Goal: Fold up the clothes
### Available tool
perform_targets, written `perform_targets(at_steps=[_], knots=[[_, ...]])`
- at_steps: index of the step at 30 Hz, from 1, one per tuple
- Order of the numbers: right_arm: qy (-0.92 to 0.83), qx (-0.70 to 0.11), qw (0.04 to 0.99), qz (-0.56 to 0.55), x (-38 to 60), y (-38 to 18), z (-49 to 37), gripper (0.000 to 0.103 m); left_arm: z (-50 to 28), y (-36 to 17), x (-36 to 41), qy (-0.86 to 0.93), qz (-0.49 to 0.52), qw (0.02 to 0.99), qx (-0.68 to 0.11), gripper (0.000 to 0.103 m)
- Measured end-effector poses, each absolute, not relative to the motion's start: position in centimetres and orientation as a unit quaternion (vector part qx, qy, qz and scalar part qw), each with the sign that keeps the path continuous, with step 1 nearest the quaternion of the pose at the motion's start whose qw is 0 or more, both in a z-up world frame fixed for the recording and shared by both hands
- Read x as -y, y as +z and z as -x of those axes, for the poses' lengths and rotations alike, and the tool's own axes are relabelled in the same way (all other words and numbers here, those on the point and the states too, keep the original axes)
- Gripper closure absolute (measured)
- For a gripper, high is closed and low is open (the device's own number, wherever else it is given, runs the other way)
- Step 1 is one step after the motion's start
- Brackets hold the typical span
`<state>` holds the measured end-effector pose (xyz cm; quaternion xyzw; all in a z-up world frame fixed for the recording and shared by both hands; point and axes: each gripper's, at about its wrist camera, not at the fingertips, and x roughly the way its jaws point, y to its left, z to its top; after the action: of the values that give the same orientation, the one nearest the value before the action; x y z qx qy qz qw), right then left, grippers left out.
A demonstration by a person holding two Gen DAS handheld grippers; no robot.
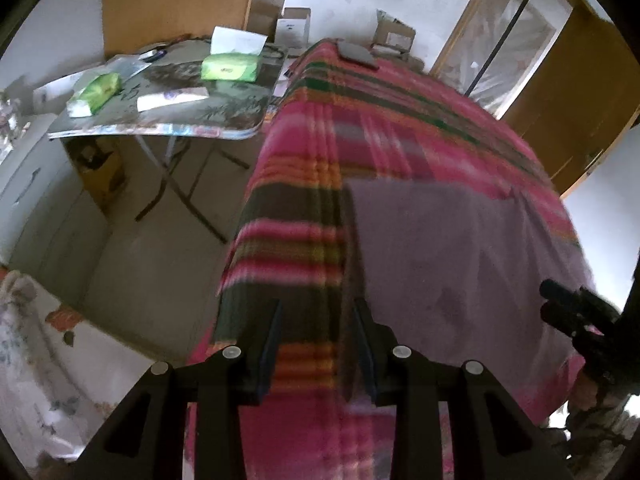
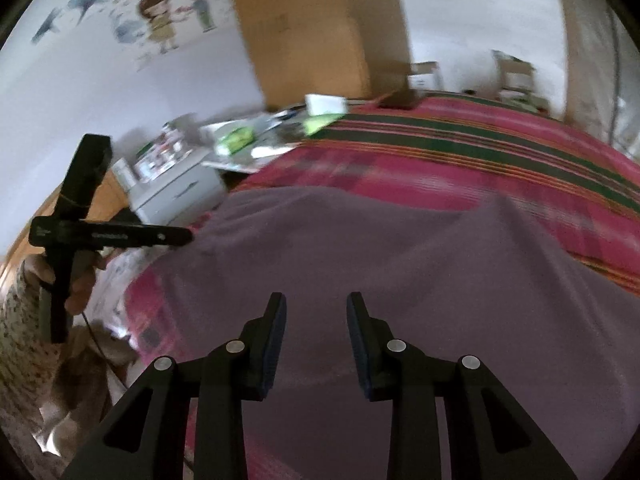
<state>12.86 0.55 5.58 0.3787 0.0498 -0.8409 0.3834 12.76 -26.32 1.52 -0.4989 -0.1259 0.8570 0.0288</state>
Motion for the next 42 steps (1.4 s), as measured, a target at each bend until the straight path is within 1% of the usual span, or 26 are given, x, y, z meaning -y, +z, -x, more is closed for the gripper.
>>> perform_targets(at_steps=[3,9,10,11,12,16,21,26,29,31,32,36,38,42], knots=[[-0.831,-0.07,0.411,-0.369,2.2,5.5,-14.1,0.071,-14.0,1.4,26.3,0.86,0.492,0.03,0.129,0.068],[-0.814,-0.129,0.453,-0.339,7.6,5.0,-16.5,0.07,-15.2,1.1,27.3,0.861,0.476,0.037,0.176,0.068],[-0.813,-0.141,0.455,-0.335,8.3,4.8,-16.8,0.068,-15.3,1.1,27.4,0.861,0.473,0.039,0.183,0.068],[-0.811,-0.153,0.456,-0.331,9.1,4.7,-17.2,0.063,-15.4,1.0,27.6,0.86,0.47,0.043,0.196,0.068],[-0.809,-0.157,0.462,-0.328,9.7,4.5,-17.4,0.052,-15.6,0.9,27.9,0.858,0.466,0.047,0.21,0.068],[-0.802,-0.17,0.47,-0.326,11.7,4.0,-17.6,0.051,-15.9,0.2,29.4,0.845,0.448,0.067,0.284,0.068],[-0.803,-0.226,0.449,-0.321,14.4,2.4,-18.3,0.051,-15.9,-0.3,30.6,0.823,0.442,0.088,0.345,0.067],[-0.811,-0.266,0.423,-0.304,15.1,1.4,-18.5,0.051,-15.1,-0.5,30.8,0.809,0.446,0.099,0.369,0.064],[-0.815,-0.258,0.422,-0.3,14.9,1.2,-18.2,0.051,-14.6,-0.6,30.6,0.802,0.448,0.112,0.379,0.064],[-0.821,-0.251,0.416,-0.301,14.8,1.1,-17.9,0.06,-14.0,-0.7,30.6,0.795,0.449,0.116,0.391,0.063],[-0.822,-0.247,0.416,-0.301,14.6,1.1,-17.8,0.061,-13.7,-0.8,30.5,0.79,0.451,0.117,0.399,0.062],[-0.835,-0.24,0.408,-0.279,14.3,1.6,-18.2,0.083,-12.7,-0.7,30.3,0.783,0.456,0.125,0.406,0.061],[-0.844,-0.23,0.404,-0.267,13.7,2.1,-18.2,0.086,-12.5,-0.7,30.3,0.78,0.457,0.128,0.408,0.061],[-0.854,-0.194,0.408,-0.259,12.3,3.0,-18.0,0.087,-12.2,-1.0,30.7,0.765,0.459,0.138,0.431,0.058]])
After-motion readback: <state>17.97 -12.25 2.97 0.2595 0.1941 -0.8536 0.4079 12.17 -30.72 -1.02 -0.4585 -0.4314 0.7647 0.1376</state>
